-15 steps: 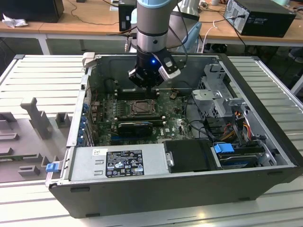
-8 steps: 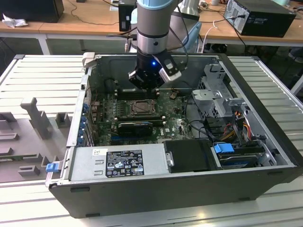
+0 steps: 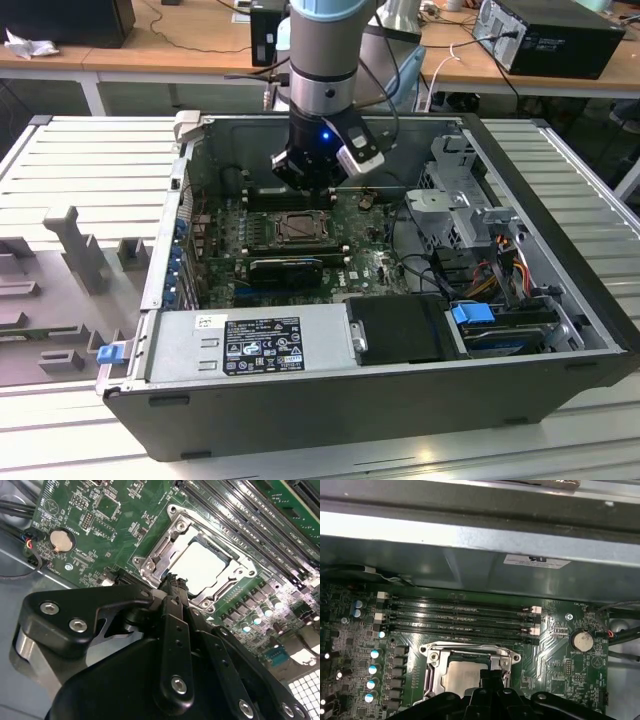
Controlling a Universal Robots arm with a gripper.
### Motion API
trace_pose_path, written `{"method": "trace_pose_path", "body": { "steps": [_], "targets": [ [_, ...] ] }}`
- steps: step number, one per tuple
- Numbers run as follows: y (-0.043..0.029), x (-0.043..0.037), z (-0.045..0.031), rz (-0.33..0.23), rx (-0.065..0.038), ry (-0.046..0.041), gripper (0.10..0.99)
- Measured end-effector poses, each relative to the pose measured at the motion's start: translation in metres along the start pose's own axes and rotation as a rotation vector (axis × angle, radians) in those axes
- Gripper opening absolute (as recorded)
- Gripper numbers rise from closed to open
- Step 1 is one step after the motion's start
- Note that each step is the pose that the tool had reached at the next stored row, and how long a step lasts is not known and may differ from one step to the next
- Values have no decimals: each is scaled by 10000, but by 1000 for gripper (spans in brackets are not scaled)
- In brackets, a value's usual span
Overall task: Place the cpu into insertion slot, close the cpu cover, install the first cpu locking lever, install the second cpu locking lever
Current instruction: 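Install the second cpu locking lever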
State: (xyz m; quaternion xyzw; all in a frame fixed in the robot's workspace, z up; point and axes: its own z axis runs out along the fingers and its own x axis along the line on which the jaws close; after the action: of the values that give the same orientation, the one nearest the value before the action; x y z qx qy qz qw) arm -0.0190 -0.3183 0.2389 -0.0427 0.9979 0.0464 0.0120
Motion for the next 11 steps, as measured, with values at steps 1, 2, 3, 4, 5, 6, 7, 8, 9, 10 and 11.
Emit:
{"method": "trace_pose_path", "body": {
  "steps": [1, 2, 3, 4, 5, 6, 7, 8, 9, 10, 11],
  "targets": [
    [1, -1, -30, -1, -1, -1, 106],
    [0, -2, -51, -1, -1, -1, 106],
    [-2, -2, -62, -1, 0, -1, 106],
    [-8, -1, -69, -2, -3, -2, 106],
    [-14, -1, -71, -1, -2, -1, 106],
    [-29, 1, -73, -1, -1, -1, 106],
    [-43, 2, -74, -1, -1, -1, 106],
    [-57, 3, -75, -1, -1, -1, 106],
    [-75, 5, -77, 0, -1, -1, 106],
    [-91, 6, -79, 0, -1, -1, 106],
    [-197, 15, -89, -1, -1, 0, 106]
  ]
}}
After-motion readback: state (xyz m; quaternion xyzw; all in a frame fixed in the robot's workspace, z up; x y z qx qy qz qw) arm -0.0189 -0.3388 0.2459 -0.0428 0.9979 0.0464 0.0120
